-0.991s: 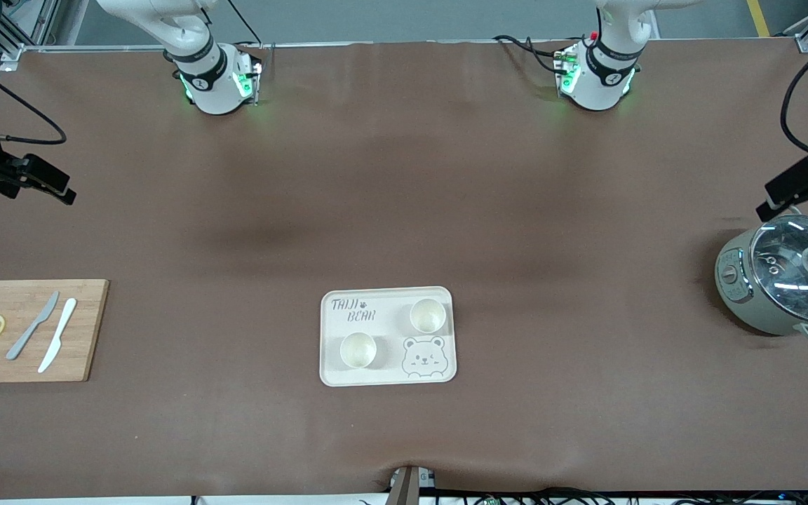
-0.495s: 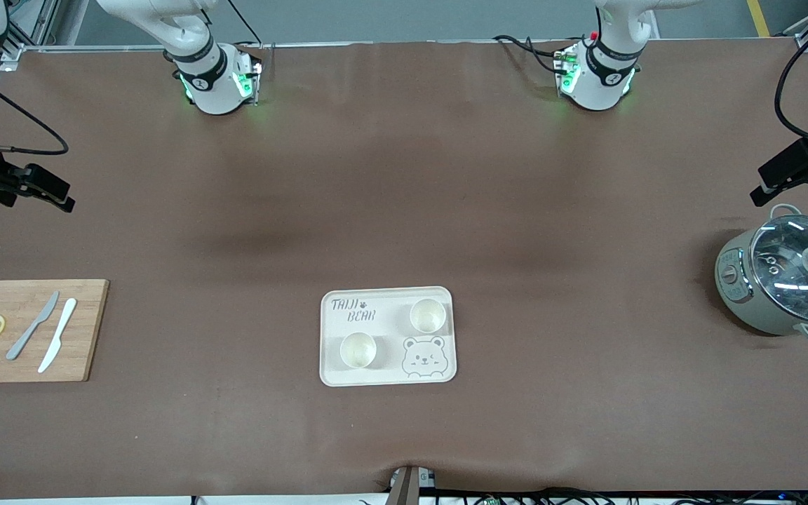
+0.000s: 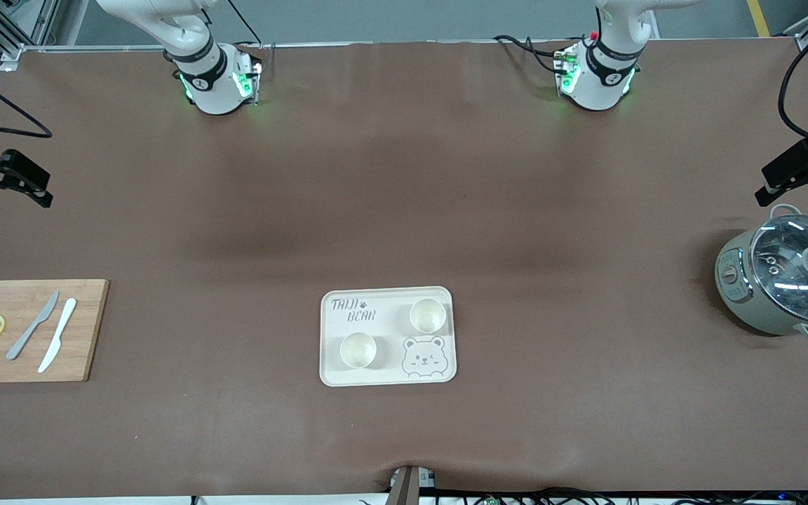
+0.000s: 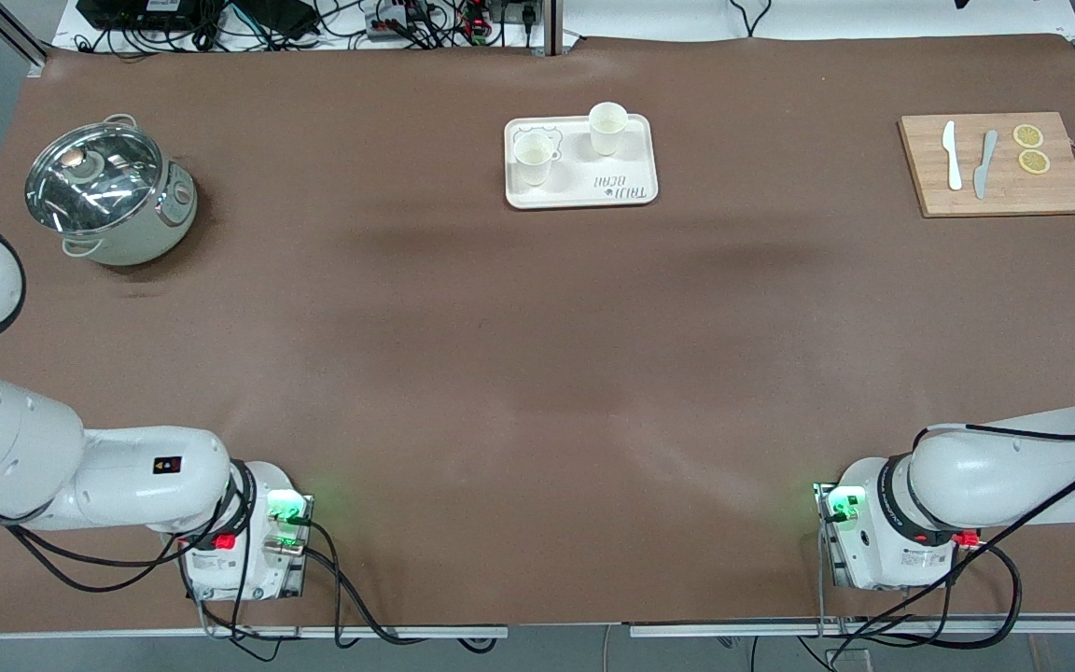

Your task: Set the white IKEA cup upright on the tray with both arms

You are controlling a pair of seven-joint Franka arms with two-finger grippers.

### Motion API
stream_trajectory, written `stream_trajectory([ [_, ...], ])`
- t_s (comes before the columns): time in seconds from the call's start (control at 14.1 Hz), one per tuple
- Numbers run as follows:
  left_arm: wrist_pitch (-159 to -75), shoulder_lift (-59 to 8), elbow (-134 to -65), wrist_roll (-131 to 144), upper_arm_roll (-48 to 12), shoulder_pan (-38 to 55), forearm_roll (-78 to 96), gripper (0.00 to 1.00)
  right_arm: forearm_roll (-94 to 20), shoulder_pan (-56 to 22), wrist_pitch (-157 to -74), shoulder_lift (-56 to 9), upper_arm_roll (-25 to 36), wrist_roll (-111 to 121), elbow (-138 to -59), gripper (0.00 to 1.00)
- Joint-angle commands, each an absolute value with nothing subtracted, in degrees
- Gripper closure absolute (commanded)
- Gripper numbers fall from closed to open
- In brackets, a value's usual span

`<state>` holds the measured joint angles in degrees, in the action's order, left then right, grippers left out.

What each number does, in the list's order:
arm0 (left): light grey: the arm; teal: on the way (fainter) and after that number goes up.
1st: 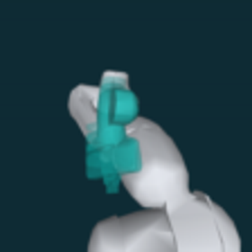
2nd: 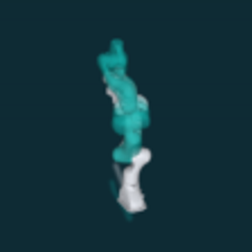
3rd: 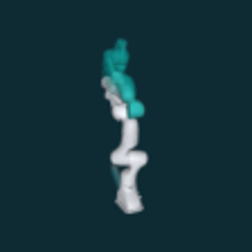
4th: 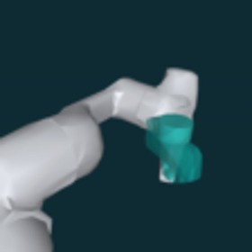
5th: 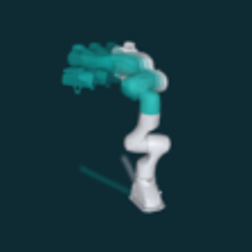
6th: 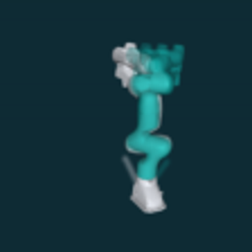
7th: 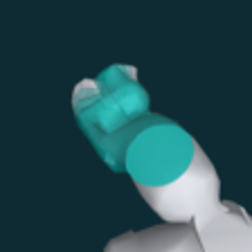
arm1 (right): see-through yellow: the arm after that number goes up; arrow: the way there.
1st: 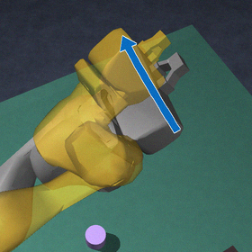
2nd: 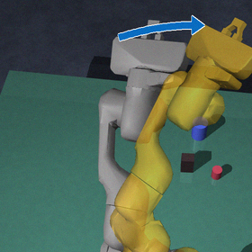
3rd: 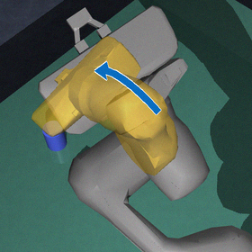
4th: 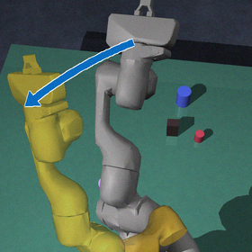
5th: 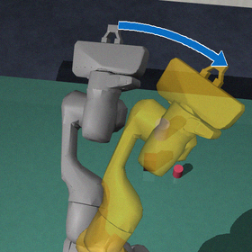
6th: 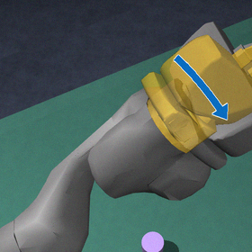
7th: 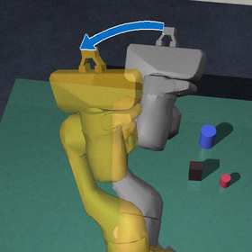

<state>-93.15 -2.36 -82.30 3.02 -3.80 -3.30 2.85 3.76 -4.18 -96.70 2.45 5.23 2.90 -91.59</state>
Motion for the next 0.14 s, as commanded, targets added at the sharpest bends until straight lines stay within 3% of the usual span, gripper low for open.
stream_trajectory([
  [0.0, -92.9, -2.8, -81.6, 4.0, -4.0, -3.4, 1.1, 0.00, 5.1, -4.5, -96.2, 2.1, 5.3, 3.3, -89.7, 0.00],
  [0.07, -92.9, -2.8, -81.3, 3.9, -3.9, -3.4, 1.0, 0.00, 5.2, -4.6, -96.3, 2.1, 5.3, 3.3, -89.6, 0.00],
])
